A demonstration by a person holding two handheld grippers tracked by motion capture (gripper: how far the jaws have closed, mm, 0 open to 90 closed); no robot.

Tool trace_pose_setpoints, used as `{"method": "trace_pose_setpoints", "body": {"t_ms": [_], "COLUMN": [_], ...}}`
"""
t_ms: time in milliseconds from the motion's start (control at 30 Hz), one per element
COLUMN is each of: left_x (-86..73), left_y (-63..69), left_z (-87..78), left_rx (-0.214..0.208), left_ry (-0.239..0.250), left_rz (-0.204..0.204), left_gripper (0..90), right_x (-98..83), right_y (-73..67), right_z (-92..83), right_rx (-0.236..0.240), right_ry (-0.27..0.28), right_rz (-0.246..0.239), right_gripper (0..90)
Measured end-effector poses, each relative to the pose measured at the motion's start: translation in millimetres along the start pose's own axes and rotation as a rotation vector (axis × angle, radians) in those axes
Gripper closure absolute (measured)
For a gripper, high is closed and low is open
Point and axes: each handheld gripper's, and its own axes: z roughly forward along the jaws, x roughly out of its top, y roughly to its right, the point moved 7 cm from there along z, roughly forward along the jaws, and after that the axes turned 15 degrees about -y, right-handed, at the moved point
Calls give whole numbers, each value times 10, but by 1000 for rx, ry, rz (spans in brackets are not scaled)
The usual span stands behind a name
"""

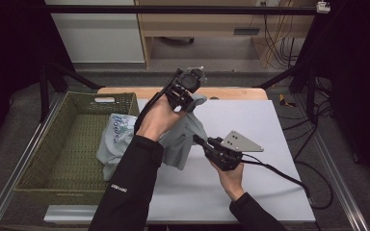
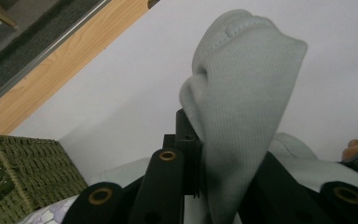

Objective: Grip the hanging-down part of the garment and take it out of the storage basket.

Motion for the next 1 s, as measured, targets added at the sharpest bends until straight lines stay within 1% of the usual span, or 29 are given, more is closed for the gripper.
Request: {"method": "trace_pose_setpoints", "body": {"t_ms": [33, 100, 133, 167, 300, 367, 400, 433, 467, 633, 667, 800, 833, 867, 900, 967, 1000], "left_x": [4, 7, 12, 14, 26, 36, 45, 49, 54, 60, 58, 59, 58, 60, 60, 59, 61], "left_y": [14, 31, 40, 49, 88, 118, 129, 142, 147, 174, 174, 175, 178, 183, 189, 206, 213], "left_z": [2, 3, 7, 7, 6, 12, 16, 21, 27, 41, 41, 37, 33, 30, 24, 16, 7], "left_rx": [-4, -3, -7, -10, -12, -18, -18, -21, -16, -22, -24, -36, -40, -42, -42, -42, -37], "left_ry": [-2, -4, -2, -2, -2, 0, 2, 0, -4, -7, -8, 3, 5, 10, 11, 11, 12], "left_rz": [-1, 7, 14, 14, 28, 31, 34, 36, 39, 39, 42, 41, 42, 43, 45, 50, 54], "left_gripper": [820, 820, 820, 820, 820, 820, 820, 820, 820, 820, 820, 820, 820, 820, 820, 820, 821], "right_x": [-4, -3, -2, -3, -8, -6, -6, -3, 2, 4, 9, 22, 21, 33, 46, 52, 71], "right_y": [17, 55, 63, 100, 189, 231, 231, 261, 275, 331, 343, 420, 456, 468, 502, 514, 545], "right_z": [-31, -96, -121, -186, -302, -349, -349, -390, -404, -450, -460, -513, -526, -536, -560, -569, -584], "right_rx": [-1, -14, -16, -21, -36, -42, -42, -50, -51, -67, -70, -96, -111, -113, -128, -129, -143], "right_ry": [-3, -1, -2, -7, -8, -6, -6, -12, -9, -19, -18, -17, -20, -13, -13, -13, -8], "right_rz": [13, 1, 3, -3, 3, 0, 0, 7, 2, 2, 15, 21, 5, 12, 21, 20, 25], "right_gripper": [877, 877, 877, 877, 878, 877, 877, 877, 878, 878, 877, 877, 877, 877, 877, 878, 877]}}
